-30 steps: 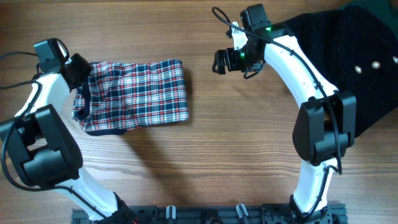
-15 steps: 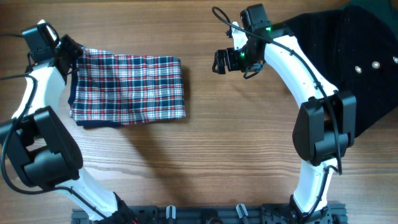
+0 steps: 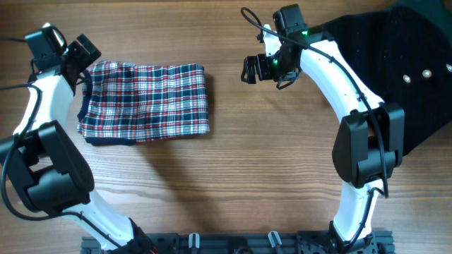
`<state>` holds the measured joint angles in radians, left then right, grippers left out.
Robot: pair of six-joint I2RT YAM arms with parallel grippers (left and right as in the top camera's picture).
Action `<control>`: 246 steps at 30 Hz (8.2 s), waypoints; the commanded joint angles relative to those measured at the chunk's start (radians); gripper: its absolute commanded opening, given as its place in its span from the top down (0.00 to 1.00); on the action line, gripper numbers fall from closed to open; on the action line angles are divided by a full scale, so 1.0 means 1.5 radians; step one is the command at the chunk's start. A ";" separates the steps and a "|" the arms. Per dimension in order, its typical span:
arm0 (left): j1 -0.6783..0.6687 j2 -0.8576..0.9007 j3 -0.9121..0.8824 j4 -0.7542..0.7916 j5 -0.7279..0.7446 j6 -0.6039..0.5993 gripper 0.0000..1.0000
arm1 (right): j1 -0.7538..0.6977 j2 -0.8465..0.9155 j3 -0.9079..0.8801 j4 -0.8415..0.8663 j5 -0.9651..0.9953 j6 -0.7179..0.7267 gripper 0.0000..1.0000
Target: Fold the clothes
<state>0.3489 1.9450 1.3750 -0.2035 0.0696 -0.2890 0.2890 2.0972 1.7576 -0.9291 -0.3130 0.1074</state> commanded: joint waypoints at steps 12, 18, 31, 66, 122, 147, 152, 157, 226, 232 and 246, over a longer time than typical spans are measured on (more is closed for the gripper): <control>-0.124 -0.138 0.032 -0.191 0.025 0.050 0.00 | -0.001 -0.032 0.026 0.000 -0.031 0.016 0.00; -0.192 -0.232 0.038 -0.338 0.026 0.046 0.00 | -0.006 -0.080 0.128 -0.083 -0.023 0.011 0.00; -0.375 -0.239 0.037 -0.402 0.028 -0.002 0.00 | -0.073 -0.105 0.287 -0.298 -0.006 -0.040 0.00; -0.343 -0.239 0.037 -0.444 0.015 -0.007 0.00 | -0.073 -0.105 0.245 -0.287 -0.085 -0.036 0.00; -0.352 -0.218 0.037 -0.403 0.096 -0.042 0.00 | -0.102 -0.104 -0.187 0.203 -0.243 0.085 0.00; -0.190 -0.136 0.037 -0.528 -0.124 -0.146 0.18 | 0.024 -0.009 -0.078 0.168 -0.251 0.085 0.00; -0.190 -0.129 0.037 -0.522 -0.208 -0.145 0.15 | 0.053 0.016 -0.078 0.201 -0.251 0.111 0.00; -0.190 -0.122 0.037 -0.523 -0.182 -0.173 0.17 | 0.071 0.047 -0.078 0.213 -0.251 0.122 0.01; -0.294 0.051 0.502 -0.555 -0.408 -0.143 0.96 | -0.229 -0.018 -0.057 0.015 -0.220 -0.032 0.00; -0.238 0.051 0.515 -0.517 -0.409 -0.141 0.96 | -0.202 -0.018 -0.057 0.019 -0.220 -0.032 0.00; -0.178 0.051 0.515 -0.387 -0.417 -0.106 0.96 | -0.186 -0.018 -0.057 0.037 -0.220 0.006 0.00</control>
<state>0.0895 2.0495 2.1166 -0.8494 -0.5262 -0.4896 0.0051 2.1014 1.6547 -0.8772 -0.6456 0.0971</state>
